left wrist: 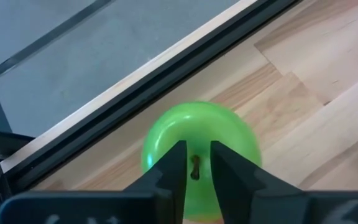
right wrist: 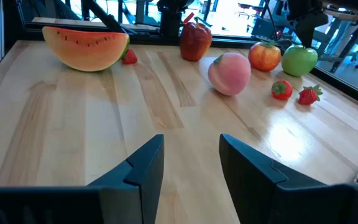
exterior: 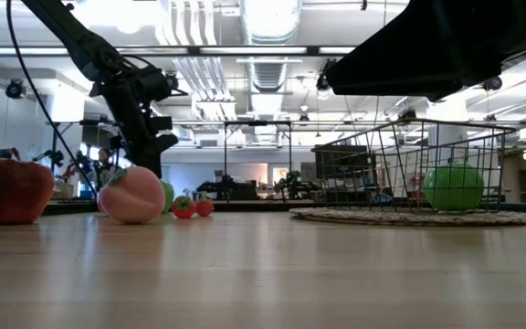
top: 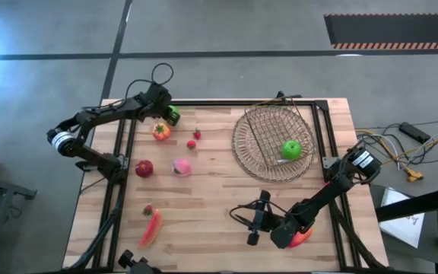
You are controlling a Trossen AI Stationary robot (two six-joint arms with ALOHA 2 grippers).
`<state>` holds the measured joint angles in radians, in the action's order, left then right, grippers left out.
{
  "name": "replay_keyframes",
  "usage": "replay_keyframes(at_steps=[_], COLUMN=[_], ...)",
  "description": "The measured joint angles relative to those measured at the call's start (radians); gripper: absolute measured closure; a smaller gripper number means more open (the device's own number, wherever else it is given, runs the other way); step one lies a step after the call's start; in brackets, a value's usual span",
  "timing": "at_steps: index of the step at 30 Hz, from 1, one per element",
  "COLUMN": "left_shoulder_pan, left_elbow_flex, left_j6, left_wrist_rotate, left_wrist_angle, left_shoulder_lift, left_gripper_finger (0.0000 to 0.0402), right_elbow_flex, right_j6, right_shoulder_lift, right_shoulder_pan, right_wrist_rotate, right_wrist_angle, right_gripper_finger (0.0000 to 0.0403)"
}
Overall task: Build produce basket
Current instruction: Put the green apple into the gold wire basket
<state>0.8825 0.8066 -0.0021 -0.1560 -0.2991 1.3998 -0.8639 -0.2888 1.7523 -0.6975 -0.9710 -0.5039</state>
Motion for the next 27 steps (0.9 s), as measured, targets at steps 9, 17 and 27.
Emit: replay_keyframes(at_steps=[9, 17, 27], left_shoulder_pan=[0.0, 0.002, 0.002], left_elbow_flex=[0.011, 0.01, 0.006], left_j6=[0.021, 0.088, 0.034], left_wrist_rotate=[0.0, -0.01, -0.001], left_wrist_angle=[-0.013, -0.11, -0.076], left_shoulder_lift=[-0.034, -0.098, -0.032], left_gripper_finger=[0.0379, 0.0337, 0.0241], right_elbow_flex=[0.0, 0.0, 0.0], right_j6=[0.0, 0.0, 0.0], right_shoulder_lift=[0.0, 0.0, 0.0], right_shoulder_pan=[0.0, 0.0, 0.0], right_wrist_rotate=[0.0, 0.0, 0.0], right_wrist_angle=[0.0, -0.001, -0.002], right_gripper_finger=[0.0255, 0.0255, 0.0255])
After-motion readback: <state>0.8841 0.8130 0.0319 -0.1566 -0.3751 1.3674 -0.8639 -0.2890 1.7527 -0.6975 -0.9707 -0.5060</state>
